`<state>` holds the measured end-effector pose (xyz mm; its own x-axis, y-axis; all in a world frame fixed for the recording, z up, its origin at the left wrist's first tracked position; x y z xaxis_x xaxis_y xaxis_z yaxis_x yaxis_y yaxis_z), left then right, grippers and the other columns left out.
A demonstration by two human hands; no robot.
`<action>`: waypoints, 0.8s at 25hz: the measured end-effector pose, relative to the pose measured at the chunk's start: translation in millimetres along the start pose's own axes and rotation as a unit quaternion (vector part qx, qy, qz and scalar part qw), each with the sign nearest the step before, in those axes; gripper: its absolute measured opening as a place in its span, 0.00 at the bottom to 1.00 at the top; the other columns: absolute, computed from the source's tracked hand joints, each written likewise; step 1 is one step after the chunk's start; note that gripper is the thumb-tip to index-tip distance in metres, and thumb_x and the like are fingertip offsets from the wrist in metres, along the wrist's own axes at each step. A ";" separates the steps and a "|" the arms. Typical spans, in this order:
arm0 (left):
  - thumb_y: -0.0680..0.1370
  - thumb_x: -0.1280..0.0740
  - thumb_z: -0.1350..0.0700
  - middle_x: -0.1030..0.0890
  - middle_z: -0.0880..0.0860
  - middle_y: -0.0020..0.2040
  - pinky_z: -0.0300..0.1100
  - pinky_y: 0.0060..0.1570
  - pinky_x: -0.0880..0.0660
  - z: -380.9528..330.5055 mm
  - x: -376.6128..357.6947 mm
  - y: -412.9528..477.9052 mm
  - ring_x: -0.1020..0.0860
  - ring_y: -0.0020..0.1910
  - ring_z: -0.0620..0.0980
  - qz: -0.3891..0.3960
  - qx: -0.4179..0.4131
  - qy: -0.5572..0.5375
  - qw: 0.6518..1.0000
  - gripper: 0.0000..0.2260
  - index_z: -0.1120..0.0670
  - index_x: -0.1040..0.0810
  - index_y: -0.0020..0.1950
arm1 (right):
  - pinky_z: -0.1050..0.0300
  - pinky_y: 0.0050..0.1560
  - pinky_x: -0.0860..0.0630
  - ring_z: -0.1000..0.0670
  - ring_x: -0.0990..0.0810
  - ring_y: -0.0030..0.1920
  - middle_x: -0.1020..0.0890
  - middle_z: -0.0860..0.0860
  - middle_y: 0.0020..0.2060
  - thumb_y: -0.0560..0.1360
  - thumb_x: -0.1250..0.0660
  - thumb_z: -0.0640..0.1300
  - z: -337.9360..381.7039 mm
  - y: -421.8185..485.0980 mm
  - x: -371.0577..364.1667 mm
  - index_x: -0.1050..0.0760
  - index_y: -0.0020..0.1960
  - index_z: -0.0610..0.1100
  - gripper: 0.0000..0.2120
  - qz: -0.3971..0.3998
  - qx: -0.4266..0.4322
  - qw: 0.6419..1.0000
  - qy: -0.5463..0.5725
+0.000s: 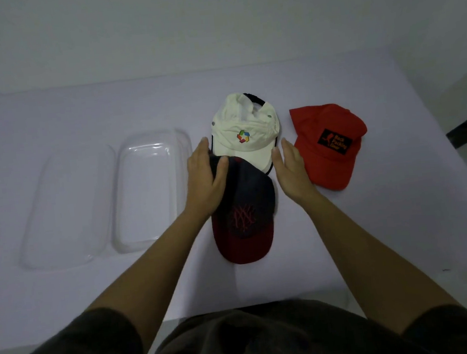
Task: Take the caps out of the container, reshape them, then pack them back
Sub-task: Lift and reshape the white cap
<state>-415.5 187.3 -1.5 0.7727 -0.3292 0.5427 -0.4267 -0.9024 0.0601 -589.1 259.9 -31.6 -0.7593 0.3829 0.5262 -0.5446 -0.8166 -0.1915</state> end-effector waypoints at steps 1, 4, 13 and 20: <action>0.81 0.43 0.52 0.31 0.55 0.66 0.34 0.62 0.45 -5.9 1.9 12.8 0.36 0.63 0.39 0.007 0.003 0.017 1.000 0.22 0.62 0.39 0.72 | 0.49 0.75 0.47 0.46 0.43 0.74 0.39 0.46 0.74 0.79 0.52 0.62 4.4 11.8 -0.7 0.45 0.76 0.48 0.30 0.001 0.010 1.000 -0.006; 0.82 0.46 0.54 0.33 0.62 0.70 0.36 0.62 0.42 -11.7 3.9 47.6 0.36 0.69 0.56 0.048 0.007 0.053 0.997 0.20 0.64 0.38 0.71 | 0.42 0.71 0.38 0.43 0.35 0.70 0.31 0.44 0.68 0.70 0.57 0.74 2.0 41.0 -5.6 0.42 0.74 0.51 0.40 0.008 -0.028 1.000 -0.006; 0.81 0.51 0.44 0.26 0.63 0.63 0.50 0.58 0.33 37.6 -22.8 124.4 0.27 0.60 0.62 0.248 0.112 0.245 0.931 0.25 0.62 0.33 0.65 | 0.44 0.72 0.41 0.41 0.38 0.73 0.37 0.42 0.73 0.78 0.53 0.65 -13.6 70.3 -17.8 0.46 0.76 0.42 0.35 0.063 -0.170 0.983 0.029; 0.80 0.46 0.45 0.32 0.62 0.69 0.52 0.63 0.32 49.0 -42.0 153.2 0.31 0.65 0.60 0.273 0.245 0.098 0.925 0.26 0.62 0.40 0.72 | 0.50 0.63 0.29 0.43 0.28 0.65 0.31 0.42 0.69 0.73 0.32 0.35 -30.8 94.7 -24.0 0.40 0.72 0.38 0.31 0.044 -0.260 0.948 0.176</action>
<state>-490.3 49.3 -56.1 0.3839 -0.7600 0.5243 -0.4264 -0.6496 -0.6294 -633.5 186.7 -87.9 -0.8322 0.5185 0.1967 -0.5056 -0.5637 -0.6532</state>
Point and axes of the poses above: each hand's wrist, its own y-axis towards the middle knuckle, its own x-axis out of the back of the hand, z = x × y, the point moved 2 cm from there along y, towards the middle knuckle
